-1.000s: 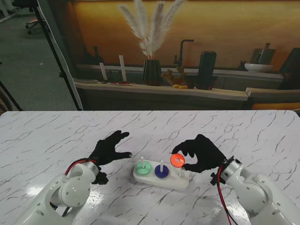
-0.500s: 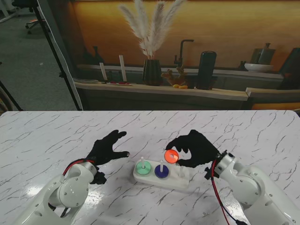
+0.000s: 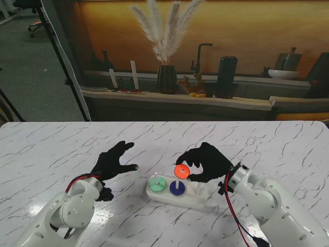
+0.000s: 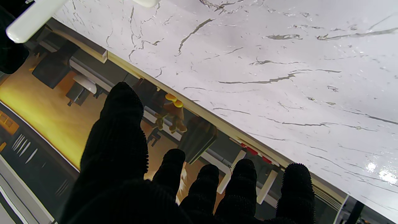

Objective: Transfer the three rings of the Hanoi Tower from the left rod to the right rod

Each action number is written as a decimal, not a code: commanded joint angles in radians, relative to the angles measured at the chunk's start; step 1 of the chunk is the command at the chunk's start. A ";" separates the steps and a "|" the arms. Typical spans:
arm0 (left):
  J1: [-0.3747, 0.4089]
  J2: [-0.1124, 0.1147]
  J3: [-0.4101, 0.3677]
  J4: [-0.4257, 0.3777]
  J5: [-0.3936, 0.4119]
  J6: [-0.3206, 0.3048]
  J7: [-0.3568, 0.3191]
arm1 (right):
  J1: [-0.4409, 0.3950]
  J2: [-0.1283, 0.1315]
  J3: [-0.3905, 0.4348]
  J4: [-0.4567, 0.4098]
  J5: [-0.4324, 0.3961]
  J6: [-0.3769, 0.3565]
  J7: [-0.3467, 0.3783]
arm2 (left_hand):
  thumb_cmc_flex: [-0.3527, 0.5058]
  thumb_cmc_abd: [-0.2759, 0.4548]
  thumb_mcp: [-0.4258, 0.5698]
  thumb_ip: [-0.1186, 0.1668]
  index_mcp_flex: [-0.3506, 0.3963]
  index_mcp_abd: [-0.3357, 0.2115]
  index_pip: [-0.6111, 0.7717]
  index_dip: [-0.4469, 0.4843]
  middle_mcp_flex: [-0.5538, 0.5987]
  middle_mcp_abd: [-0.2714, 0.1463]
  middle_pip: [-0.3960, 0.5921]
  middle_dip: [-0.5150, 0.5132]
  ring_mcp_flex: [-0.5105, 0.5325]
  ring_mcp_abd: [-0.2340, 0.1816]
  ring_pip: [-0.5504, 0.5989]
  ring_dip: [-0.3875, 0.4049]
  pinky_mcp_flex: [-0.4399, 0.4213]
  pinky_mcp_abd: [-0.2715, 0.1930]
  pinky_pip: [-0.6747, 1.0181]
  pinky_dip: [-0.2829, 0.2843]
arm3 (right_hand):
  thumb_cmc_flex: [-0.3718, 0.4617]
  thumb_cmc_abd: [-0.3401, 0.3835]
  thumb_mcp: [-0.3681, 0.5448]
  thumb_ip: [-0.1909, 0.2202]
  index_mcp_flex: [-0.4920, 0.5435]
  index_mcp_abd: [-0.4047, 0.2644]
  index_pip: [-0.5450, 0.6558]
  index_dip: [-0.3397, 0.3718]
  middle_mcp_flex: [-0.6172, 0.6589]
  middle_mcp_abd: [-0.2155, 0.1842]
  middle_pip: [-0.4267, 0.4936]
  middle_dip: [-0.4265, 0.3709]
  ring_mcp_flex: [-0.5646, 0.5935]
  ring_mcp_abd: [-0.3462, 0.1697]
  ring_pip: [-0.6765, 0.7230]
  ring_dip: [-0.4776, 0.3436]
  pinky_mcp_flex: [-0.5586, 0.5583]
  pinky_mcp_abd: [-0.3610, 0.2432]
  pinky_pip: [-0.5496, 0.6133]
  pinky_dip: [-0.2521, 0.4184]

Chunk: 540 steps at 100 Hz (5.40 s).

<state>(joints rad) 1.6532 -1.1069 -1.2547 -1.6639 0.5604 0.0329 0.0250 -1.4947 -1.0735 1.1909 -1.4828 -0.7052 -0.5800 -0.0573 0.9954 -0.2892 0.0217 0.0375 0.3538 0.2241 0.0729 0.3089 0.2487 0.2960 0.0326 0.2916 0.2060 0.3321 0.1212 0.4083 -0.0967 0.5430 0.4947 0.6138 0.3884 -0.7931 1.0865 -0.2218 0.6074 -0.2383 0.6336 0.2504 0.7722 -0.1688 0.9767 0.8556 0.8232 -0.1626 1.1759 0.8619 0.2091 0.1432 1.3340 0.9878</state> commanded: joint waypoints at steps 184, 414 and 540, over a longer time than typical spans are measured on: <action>0.020 -0.013 -0.032 -0.005 0.001 -0.002 0.027 | 0.046 0.029 -0.067 0.046 0.042 0.009 0.194 | 0.056 0.060 -0.032 -0.026 0.028 -0.005 0.005 0.014 0.024 0.003 0.008 0.017 0.016 -0.016 0.000 0.018 -0.007 0.008 -0.026 0.005 | -0.274 -0.145 0.058 0.033 -0.161 -0.001 -0.191 0.089 -0.149 0.069 -0.222 -0.146 -0.138 0.059 -0.282 -0.083 -0.144 0.219 -0.182 -0.051; -0.055 0.048 0.149 0.066 -0.044 -0.196 -0.236 | -0.120 -0.033 0.277 -0.041 -0.037 0.303 -0.113 | 0.002 -0.136 0.079 0.018 -0.012 0.010 0.015 0.084 -0.053 -0.015 -0.003 0.008 -0.021 -0.022 -0.017 -0.004 -0.003 0.002 -0.088 0.030 | -0.226 0.027 -0.077 0.084 -0.198 0.018 -0.198 0.089 -0.130 0.076 -0.168 -0.102 -0.116 0.060 -0.235 -0.056 -0.145 0.222 -0.210 -0.063; -0.100 0.042 0.218 0.128 -0.035 -0.151 -0.211 | -0.131 -0.038 0.284 -0.039 -0.015 0.300 -0.124 | 0.071 -0.131 0.193 0.003 0.061 -0.002 0.058 0.113 0.027 -0.013 0.021 0.034 0.072 -0.018 0.060 0.062 0.047 -0.011 0.265 0.100 | -0.210 0.052 -0.102 0.096 -0.170 0.006 -0.176 0.097 -0.104 0.070 -0.149 -0.095 -0.095 0.059 -0.204 -0.050 -0.133 0.215 -0.185 -0.061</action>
<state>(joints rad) 1.5448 -1.0640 -1.0451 -1.5439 0.5253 -0.1075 -0.1692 -1.6207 -1.1028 1.4809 -1.5233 -0.7224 -0.2774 -0.1772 1.0278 -0.4019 0.1952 0.0375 0.4039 0.2242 0.1219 0.4056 0.2611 0.2961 0.0411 0.3058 0.2583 0.3321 0.1651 0.4531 -0.0910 0.5035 0.6126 0.6909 0.1663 -0.7531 0.9958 -0.1767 0.4297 -0.2137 0.4536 0.3294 0.6497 -0.0848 0.8094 0.7444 0.7108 -0.0991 0.9442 0.7963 0.0785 0.1438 1.1251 0.9346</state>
